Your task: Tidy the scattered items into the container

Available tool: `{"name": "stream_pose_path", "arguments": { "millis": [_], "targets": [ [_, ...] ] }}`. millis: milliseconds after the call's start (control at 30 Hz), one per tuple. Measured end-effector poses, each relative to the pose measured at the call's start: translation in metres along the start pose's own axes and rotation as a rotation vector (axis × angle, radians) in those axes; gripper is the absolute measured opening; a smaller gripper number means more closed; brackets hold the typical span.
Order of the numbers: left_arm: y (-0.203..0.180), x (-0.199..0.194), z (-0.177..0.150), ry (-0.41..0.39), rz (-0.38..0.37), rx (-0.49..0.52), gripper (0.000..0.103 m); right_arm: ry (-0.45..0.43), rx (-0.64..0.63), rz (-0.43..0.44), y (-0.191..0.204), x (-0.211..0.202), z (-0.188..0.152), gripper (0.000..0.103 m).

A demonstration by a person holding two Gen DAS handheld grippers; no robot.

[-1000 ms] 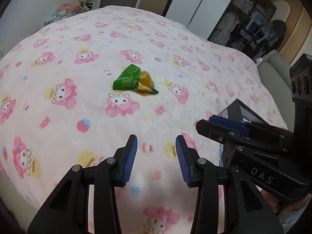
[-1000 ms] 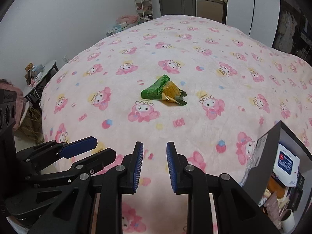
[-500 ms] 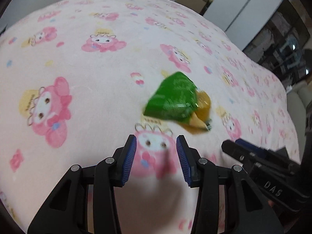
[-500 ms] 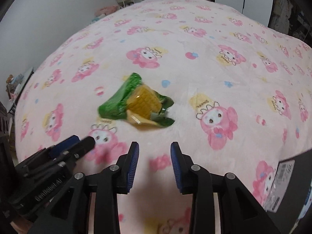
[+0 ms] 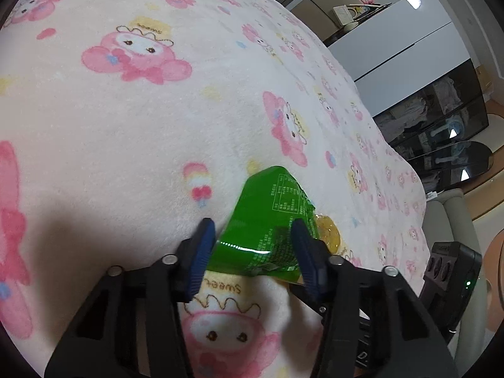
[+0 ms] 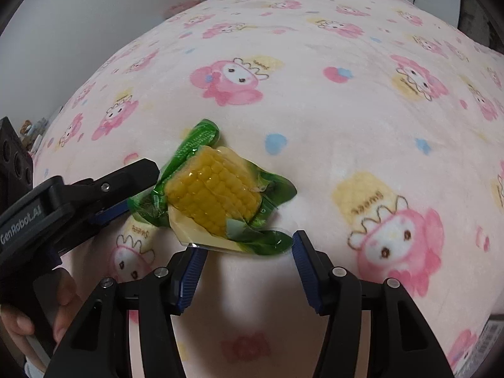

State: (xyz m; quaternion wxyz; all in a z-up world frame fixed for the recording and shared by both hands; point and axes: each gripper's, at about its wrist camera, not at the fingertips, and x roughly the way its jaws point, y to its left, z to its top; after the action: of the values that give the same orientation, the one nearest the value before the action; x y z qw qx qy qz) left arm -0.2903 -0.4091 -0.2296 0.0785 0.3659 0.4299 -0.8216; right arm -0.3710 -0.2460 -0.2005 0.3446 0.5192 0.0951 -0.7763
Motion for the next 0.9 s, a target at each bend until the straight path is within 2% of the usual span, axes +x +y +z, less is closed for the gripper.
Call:
{"name": "stream_pose_path", "arguments": {
  "millis": [67,167,333,433,500,667,800,867,900],
  "targets": [
    [0.001,-0.008,-0.003,0.006,-0.032,-0.003,0.035,-0.019,0.012,0.019,-0.002,-0.003,-0.002,0.054],
    [-0.001,-0.025,-0.016,0.027,-0.073,0.009,0.032,-0.032,0.022,0.071,-0.009,-0.015,-0.006,0.051],
    [-0.006,-0.066,-0.069,0.034,-0.101,0.021,0.033,-0.045,0.043,0.13,-0.012,-0.056,-0.025,0.051],
    [-0.004,-0.086,-0.108,0.072,-0.092,0.014,0.032,-0.049,0.025,0.174,-0.005,-0.087,-0.05,0.05],
    [-0.001,-0.095,-0.129,0.103,-0.099,0.001,0.032,-0.038,0.018,0.169,-0.001,-0.104,-0.074,0.05],
    [0.01,-0.125,-0.167,0.094,-0.043,-0.021,0.033,0.008,0.081,0.201,0.0,-0.133,-0.134,0.05],
    [0.016,-0.137,-0.175,0.125,0.081,0.037,0.038,0.077,0.035,0.221,0.012,-0.14,-0.168,0.05],
    [0.017,-0.143,-0.18,0.156,0.07,0.057,0.04,0.079,-0.048,0.193,0.019,-0.144,-0.173,0.05],
    [0.017,-0.144,-0.184,0.174,0.041,0.054,0.045,0.08,-0.09,0.179,0.023,-0.147,-0.176,0.05]
  ]
}}
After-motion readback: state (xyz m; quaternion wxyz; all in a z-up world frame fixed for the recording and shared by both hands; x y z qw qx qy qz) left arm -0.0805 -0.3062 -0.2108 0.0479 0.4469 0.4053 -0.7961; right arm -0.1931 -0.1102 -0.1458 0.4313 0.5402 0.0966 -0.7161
